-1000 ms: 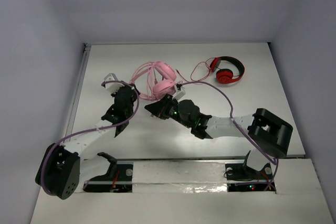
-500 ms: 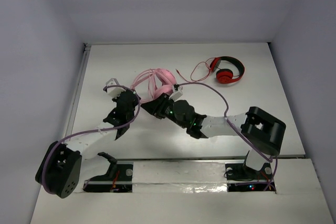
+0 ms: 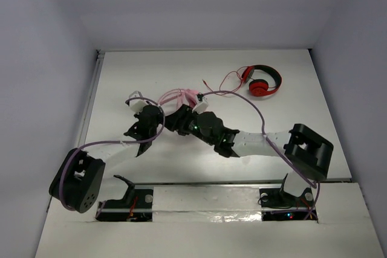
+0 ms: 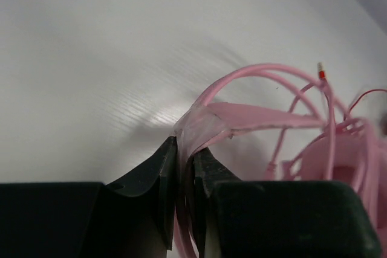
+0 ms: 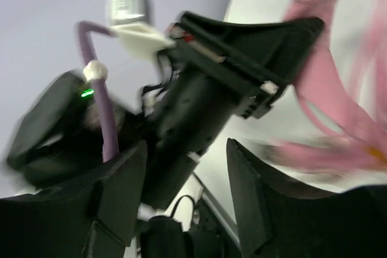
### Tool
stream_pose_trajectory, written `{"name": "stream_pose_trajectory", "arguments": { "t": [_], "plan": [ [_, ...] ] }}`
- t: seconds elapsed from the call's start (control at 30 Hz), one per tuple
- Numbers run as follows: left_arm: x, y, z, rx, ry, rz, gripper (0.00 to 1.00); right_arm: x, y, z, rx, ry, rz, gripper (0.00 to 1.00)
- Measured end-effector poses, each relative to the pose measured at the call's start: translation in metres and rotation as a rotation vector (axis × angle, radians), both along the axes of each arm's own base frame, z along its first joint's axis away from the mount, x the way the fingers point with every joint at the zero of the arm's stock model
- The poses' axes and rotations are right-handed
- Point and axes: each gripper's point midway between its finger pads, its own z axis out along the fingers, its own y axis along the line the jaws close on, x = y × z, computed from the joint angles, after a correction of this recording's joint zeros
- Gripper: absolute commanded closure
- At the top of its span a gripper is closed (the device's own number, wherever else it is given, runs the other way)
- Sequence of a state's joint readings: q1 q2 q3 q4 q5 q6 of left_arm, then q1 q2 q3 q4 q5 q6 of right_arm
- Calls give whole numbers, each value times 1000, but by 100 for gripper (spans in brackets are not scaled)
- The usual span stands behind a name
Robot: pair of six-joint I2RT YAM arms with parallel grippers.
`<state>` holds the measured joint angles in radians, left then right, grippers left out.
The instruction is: Wrap the headphones
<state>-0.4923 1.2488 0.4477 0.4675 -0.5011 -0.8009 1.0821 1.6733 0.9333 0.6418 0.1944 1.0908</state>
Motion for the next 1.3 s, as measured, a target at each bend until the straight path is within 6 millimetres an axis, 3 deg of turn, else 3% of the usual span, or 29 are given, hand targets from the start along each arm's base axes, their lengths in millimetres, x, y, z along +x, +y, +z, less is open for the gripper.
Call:
{"name": "stream_pose_trajectory", "arguments": {
  "t": [0.17,0.3,0.43,0.47,0.5,0.6,0.7,0.77,0.83,0.87,0.9,0.97,1.07,1.13,1.2,1.3],
  "plan": [
    [-3,-4,-26,64,101,-51,100,-20,-31,26,42,-27,8,33],
    [5,-12,-31,62,123,-72,100,-29,-52,48,68,-69,1,36],
    [8,-14,-33,63,129,-76,100,-33,-77,71,54,-135,-35,53],
    [9,-14,-32,64,128,-76,100,-34,-85,80,53,-158,-50,65],
    [11,-15,-31,67,127,-78,100,-35,-95,91,55,-183,-67,86],
    [20,-19,-28,75,121,-85,100,-39,-129,126,77,-255,-135,100],
    [29,-26,-29,75,115,-96,100,-40,-162,148,79,-301,-214,100],
    [34,-29,-31,77,121,-101,100,-40,-183,152,55,-315,-270,100],
    [39,-32,-30,76,120,-110,87,-39,-202,152,22,-321,-318,98],
    [42,-34,-27,76,117,-115,79,-39,-211,150,1,-322,-342,94],
    [46,-35,-24,71,109,-115,61,-40,-221,149,-12,-324,-365,76],
    [52,-40,-13,56,79,-120,41,-41,-240,146,-41,-324,-409,51],
    [57,-41,6,26,33,-118,30,-42,-262,140,-90,-320,-456,41],
    [55,-41,25,6,-5,-122,25,-44,-274,138,-108,-322,-478,39],
    [51,-40,57,-25,-71,-127,24,-46,-284,135,-130,-324,-496,40],
    [35,-34,124,-88,-216,-141,23,-47,-293,130,-169,-327,-509,51]
  ]
}}
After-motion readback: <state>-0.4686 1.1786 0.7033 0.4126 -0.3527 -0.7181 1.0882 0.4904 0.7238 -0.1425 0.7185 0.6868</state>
